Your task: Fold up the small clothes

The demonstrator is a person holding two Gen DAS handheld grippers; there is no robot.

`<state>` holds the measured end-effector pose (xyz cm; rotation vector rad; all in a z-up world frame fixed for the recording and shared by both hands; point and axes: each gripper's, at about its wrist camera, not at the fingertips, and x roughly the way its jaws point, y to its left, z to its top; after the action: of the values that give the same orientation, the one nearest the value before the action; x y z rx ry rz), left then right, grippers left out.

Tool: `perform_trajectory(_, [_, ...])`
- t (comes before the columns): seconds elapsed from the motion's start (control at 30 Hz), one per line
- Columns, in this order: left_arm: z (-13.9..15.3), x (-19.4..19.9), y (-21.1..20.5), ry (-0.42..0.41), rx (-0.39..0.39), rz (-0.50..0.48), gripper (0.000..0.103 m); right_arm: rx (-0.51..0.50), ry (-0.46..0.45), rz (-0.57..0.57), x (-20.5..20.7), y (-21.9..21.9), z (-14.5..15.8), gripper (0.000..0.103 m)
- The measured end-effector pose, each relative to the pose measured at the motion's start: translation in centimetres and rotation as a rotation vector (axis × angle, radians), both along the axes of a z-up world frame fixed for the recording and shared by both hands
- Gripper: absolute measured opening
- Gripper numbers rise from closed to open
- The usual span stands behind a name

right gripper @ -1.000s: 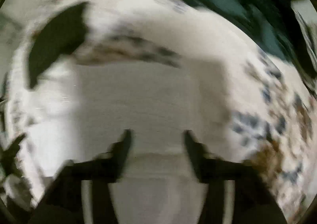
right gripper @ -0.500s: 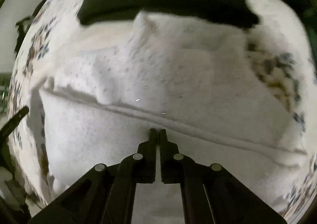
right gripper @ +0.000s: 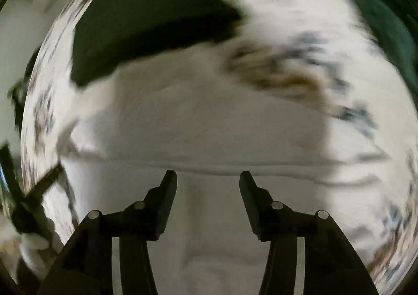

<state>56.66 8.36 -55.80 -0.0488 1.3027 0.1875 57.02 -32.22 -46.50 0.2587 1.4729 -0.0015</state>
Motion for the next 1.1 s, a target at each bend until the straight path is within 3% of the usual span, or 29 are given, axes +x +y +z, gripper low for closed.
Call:
perform_trajectory(0.03, [-0.5, 0.3, 0.0, 0.008, 0.013, -0.008, 0.087, -0.022, -0.010, -0.066, -0.8, -2.2, 0.6, 0.052])
perform_trajectory(0.1, [-1.4, 1.0, 0.8, 0.015, 0.009, -0.002, 0.100, -0.060, -0.011, -0.166, -3.1, -6.1, 1.3, 0.052])
perform_trajectory(0.17, [-1.2, 1.2, 1.3, 0.015, -0.012, 0.011, 0.100, -0.122, 0.044, -0.240, -5.6, -10.4, 0.6, 0.052])
perform_trajectory(0.27, [-0.5, 0.9, 1.4, 0.016, -0.012, 0.017, 0.100, -0.143, 0.161, -0.307, -8.1, -13.2, -3.2, 0.051])
perform_trajectory(0.3, [-0.2, 0.7, 1.3, 0.011, -0.010, 0.015, 0.100, -0.113, 0.169, -0.325, -8.8, -14.0, -4.0, 0.022])
perform_trajectory(0.33, [0.2, 0.5, 1.3, 0.005, -0.007, 0.012, 0.100, -0.122, 0.183, -0.346, -9.8, -14.6, -4.7, 0.006])
perform_trajectory(0.43, [1.7, -0.4, 1.0, -0.018, 0.004, 0.012, 0.100, -0.190, 0.149, -0.351, -11.4, -14.7, -4.3, 0.006])
perform_trajectory(0.6, [5.3, -2.7, -1.2, -0.097, 0.015, -0.040, 0.100, -0.197, 0.132, -0.406, -12.8, -14.5, -3.6, 0.006])
perform_trajectory(0.67, [6.2, -3.8, -2.7, -0.116, 0.001, -0.077, 0.101, -0.148, 0.120, -0.388, -12.5, -14.1, -2.2, 0.017])
perform_trajectory(0.7, [6.5, -3.5, -2.9, -0.121, -0.005, -0.093, 0.101, -0.133, 0.123, -0.385, -12.5, -14.1, -1.5, 0.035])
perform_trajectory(0.73, [6.4, -3.8, -3.6, -0.124, -0.004, -0.116, 0.101, -0.110, 0.111, -0.380, -12.7, -13.8, -0.8, 0.046])
perform_trajectory(0.77, [5.9, -4.1, -4.5, -0.117, 0.003, -0.139, 0.101, -0.093, 0.093, -0.363, -12.8, -13.0, -0.1, 0.047])
perform_trajectory(0.83, [4.2, -3.9, -5.3, -0.086, 0.041, -0.158, 0.101, -0.165, 0.107, -0.298, -12.5, -11.3, -0.4, 0.046])
perform_trajectory(0.87, [3.2, -3.9, -5.5, -0.067, 0.056, -0.158, 0.101, -0.193, 0.119, -0.279, -12.5, -10.9, -1.0, 0.044])
perform_trajectory(0.9, [2.2, -3.8, -5.4, -0.046, 0.064, -0.154, 0.101, -0.210, 0.127, -0.265, -12.5, -10.6, -1.7, 0.015])
perform_trajectory(0.93, [1.4, -3.6, -5.1, -0.032, 0.061, -0.147, 0.101, -0.241, 0.149, -0.262, -12.7, -10.3, -2.5, 0.002])
perform_trajectory(1.03, [0.4, -3.4, -3.4, -0.008, 0.010, -0.102, 0.103, -0.335, 0.146, -0.280, -14.1, -10.3, -2.3, 0.002])
perform_trajectory(1.1, [0.8, -3.5, -2.9, 0.001, -0.004, -0.068, 0.103, -0.341, 0.144, -0.288, -15.3, -11.4, -1.9, 0.002])
